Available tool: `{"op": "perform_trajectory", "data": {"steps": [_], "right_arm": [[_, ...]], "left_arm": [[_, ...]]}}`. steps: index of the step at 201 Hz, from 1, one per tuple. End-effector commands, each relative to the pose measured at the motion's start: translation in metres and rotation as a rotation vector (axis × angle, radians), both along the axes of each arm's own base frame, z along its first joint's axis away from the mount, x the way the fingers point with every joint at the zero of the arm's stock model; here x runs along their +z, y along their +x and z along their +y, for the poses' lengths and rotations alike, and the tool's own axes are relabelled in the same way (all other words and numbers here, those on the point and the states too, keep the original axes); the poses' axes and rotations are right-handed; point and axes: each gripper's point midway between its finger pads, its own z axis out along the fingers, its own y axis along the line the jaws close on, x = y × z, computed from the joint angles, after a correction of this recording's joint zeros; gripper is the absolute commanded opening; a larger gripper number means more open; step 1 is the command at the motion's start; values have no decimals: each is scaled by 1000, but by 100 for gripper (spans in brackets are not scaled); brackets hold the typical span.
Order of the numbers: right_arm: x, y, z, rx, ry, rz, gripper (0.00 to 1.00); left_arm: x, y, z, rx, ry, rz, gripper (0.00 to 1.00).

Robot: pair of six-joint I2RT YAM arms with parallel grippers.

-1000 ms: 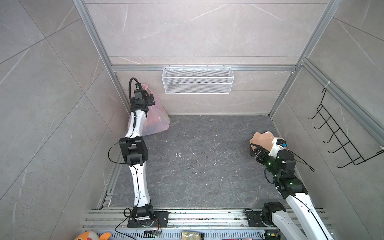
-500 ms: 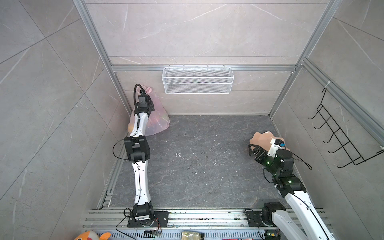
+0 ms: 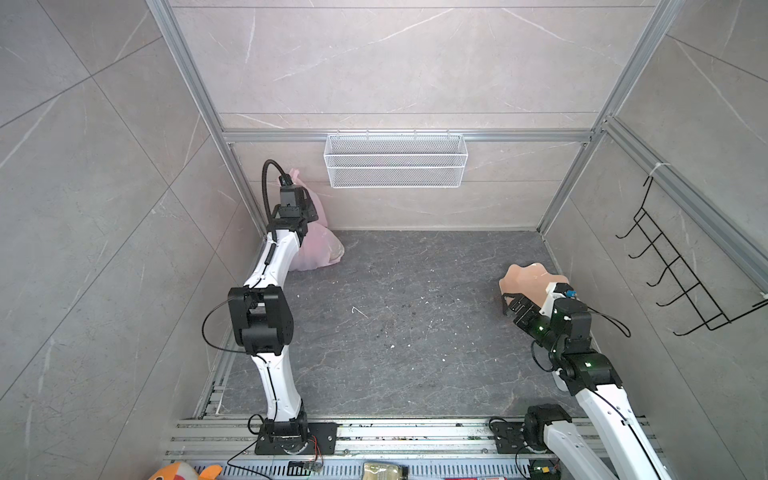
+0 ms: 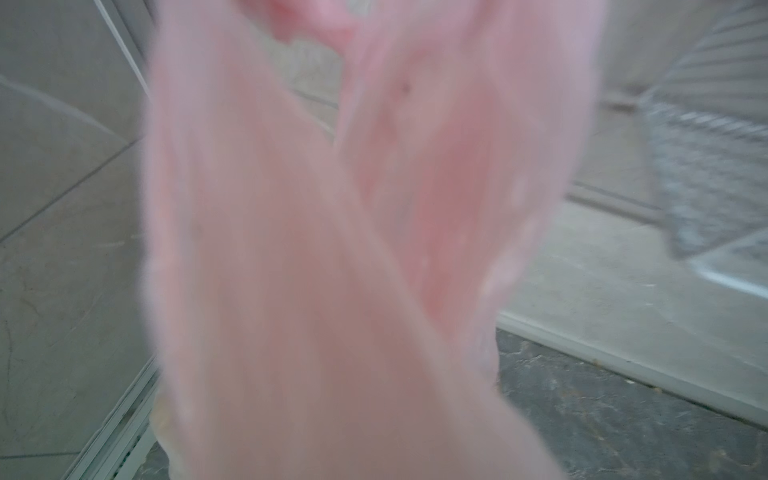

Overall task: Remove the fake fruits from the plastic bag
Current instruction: 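Drag the pink bag by its handles toward the table center with the left gripper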

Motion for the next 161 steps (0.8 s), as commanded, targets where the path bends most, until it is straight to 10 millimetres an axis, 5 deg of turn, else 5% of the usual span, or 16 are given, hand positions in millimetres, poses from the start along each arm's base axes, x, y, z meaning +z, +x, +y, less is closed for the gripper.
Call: {"op": "perform_trajectory", "data": {"steps": [1, 49, 79, 111, 161], "right_arm": [[-1, -15, -9, -49, -17, 20, 100], [19, -19, -15, -62, -59, -6, 100], [19, -17, -18, -79, -72, -10, 100], [19, -12, -13, -60, -46, -14, 100], [14, -6, -4, -16, -23, -2, 100]], "left_arm": [[61, -21, -25, -32, -35, -161, 0], [98, -59, -83, -137, -77, -231, 0], [116, -78, -148, -205, -62, -293, 0], [108, -114, -203, -224, -107, -284, 0], [81, -171, -232, -132, -120, -270, 0]]}}
